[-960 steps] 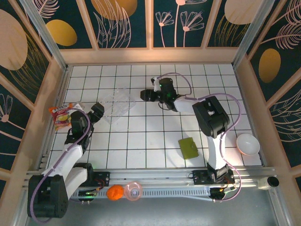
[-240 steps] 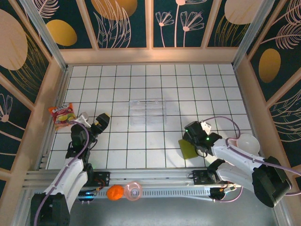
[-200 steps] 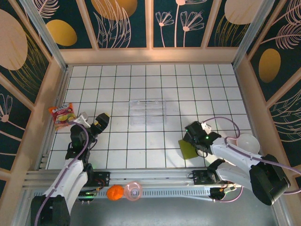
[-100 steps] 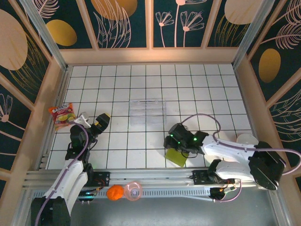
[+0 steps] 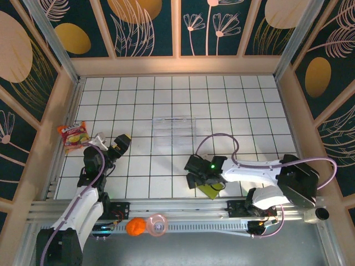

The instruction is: Take the credit cards out of the card holder

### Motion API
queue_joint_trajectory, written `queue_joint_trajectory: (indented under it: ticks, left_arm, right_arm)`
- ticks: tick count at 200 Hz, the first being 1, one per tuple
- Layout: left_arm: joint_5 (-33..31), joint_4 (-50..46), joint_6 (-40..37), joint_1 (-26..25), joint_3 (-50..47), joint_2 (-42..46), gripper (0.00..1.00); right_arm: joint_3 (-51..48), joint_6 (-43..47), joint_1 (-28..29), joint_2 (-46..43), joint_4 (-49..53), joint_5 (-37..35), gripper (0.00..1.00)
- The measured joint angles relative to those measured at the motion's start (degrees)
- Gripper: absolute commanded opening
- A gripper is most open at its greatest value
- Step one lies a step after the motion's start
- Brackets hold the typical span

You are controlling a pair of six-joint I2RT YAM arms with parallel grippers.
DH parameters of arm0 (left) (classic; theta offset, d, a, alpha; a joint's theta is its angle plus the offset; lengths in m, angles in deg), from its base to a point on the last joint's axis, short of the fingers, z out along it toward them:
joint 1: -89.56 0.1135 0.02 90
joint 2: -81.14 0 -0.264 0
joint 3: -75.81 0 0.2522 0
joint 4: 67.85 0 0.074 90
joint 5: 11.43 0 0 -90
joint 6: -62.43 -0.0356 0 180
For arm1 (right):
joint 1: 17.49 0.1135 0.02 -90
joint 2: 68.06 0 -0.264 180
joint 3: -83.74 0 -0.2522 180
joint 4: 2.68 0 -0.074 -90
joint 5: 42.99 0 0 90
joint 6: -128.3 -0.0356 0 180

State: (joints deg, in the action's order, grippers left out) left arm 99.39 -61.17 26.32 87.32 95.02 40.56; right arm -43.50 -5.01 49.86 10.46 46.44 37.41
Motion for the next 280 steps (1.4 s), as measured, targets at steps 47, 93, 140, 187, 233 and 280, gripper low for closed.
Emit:
queue_joint_trajectory:
  ticks: [47, 93, 140, 187, 233, 280]
  left_arm:
    - [0.02, 0.0, 0.0, 0.0, 0.0, -0.09, 0.99]
    - [0.0, -0.09, -0.2, 0.0, 0.0, -0.02, 0.99]
    - [-0.02, -0.11, -0.22, 0.0, 0.0, -0.02, 0.99]
    - [-0.02, -1.2, -0.22, 0.0, 0.0, 0.98, 0.99]
    - [0.04, -1.49, -0.42, 0.0, 0.0, 2.67, 0.99]
    - [0.02, -1.2, -0.42, 0.0, 0.0, 3.26, 0.99]
  right_arm:
    - [1.64, -0.07, 2.29, 4.04, 1.2, -2.73, 0.9]
    - [3.13, -0.15, 2.47, 4.04, 3.08, -2.82, 0.75]
    - [6.05, -0.24, -2.36, 4.33, 0.11, -2.54, 0.73]
    - [14.05, -0.15, -4.74, 11.89, -10.78, -2.49, 0.84]
    - [10.49, 3.39, -5.44, 5.35, -15.41, -3.67, 0.77]
    - [3.58, 2.71, -7.58, -3.37, -9.62, -0.94, 0.99]
